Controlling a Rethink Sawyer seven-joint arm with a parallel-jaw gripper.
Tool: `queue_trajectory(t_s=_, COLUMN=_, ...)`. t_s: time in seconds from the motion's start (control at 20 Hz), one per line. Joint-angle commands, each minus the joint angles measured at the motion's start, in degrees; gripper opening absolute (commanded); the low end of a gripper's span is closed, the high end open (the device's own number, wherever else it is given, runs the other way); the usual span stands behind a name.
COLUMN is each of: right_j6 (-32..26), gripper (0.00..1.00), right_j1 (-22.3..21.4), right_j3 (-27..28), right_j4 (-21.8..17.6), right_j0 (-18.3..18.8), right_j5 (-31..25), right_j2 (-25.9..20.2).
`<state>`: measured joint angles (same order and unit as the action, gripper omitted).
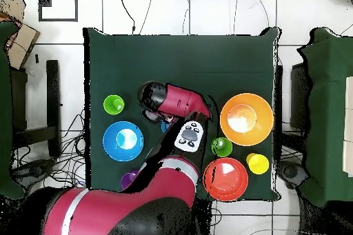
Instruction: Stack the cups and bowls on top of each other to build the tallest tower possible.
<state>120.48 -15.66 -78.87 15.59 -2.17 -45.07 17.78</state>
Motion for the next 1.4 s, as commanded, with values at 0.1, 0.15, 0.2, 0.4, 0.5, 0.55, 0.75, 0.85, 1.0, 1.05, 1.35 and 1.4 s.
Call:
queue_trajectory(t_s=0.1, right_j6=10.96, gripper=0.00, right_j1=-0.24, right_j3=3.76, right_j4=1.34, right_j0=-0.56, right_j5=-7.08, right_j2=-3.38)
queue_trajectory(t_s=0.15, right_j6=10.87, gripper=0.00, right_j1=-0.28, right_j3=3.65, right_j4=1.33, right_j0=-0.52, right_j5=-7.05, right_j2=-3.41)
queue_trajectory(t_s=0.2, right_j6=10.86, gripper=0.00, right_j1=-0.29, right_j3=3.77, right_j4=1.34, right_j0=-0.52, right_j5=-7.29, right_j2=-3.43)
queue_trajectory(t_s=0.4, right_j6=10.76, gripper=0.00, right_j1=-0.62, right_j3=3.82, right_j4=1.29, right_j0=-0.50, right_j5=-8.17, right_j2=-3.38)
queue_trajectory(t_s=0.5, right_j6=10.72, gripper=0.00, right_j1=-0.67, right_j3=3.93, right_j4=1.26, right_j0=-0.45, right_j5=-8.58, right_j2=-3.38)
queue_trajectory(t_s=0.55, right_j6=10.72, gripper=0.00, right_j1=-0.66, right_j3=3.99, right_j4=1.26, right_j0=-0.46, right_j5=-8.75, right_j2=-3.39)
queue_trajectory(t_s=0.75, right_j6=10.61, gripper=0.00, right_j1=-0.62, right_j3=4.35, right_j4=1.21, right_j0=-0.35, right_j5=-9.41, right_j2=-3.41)
queue_trajectory(t_s=0.85, right_j6=10.56, gripper=0.00, right_j1=-0.75, right_j3=4.18, right_j4=1.19, right_j0=-0.42, right_j5=-9.28, right_j2=-3.42)
queue_trajectory(t_s=1.0, right_j6=10.50, gripper=0.00, right_j1=-0.76, right_j3=4.32, right_j4=1.10, right_j0=-0.46, right_j5=-9.26, right_j2=-3.36)
queue_trajectory(t_s=1.05, right_j6=10.53, gripper=0.00, right_j1=-0.78, right_j3=4.39, right_j4=1.05, right_j0=-0.52, right_j5=-9.37, right_j2=-3.28)
queue_trajectory(t_s=1.35, right_j6=10.54, gripper=0.00, right_j1=-0.90, right_j3=5.59, right_j4=0.86, right_j0=-0.50, right_j5=-11.90, right_j2=-3.07)
queue_trajectory(t_s=1.4, right_j6=10.52, gripper=0.00, right_j1=-0.91, right_j3=5.81, right_j4=0.83, right_j0=-0.47, right_j5=-12.39, right_j2=-3.05)
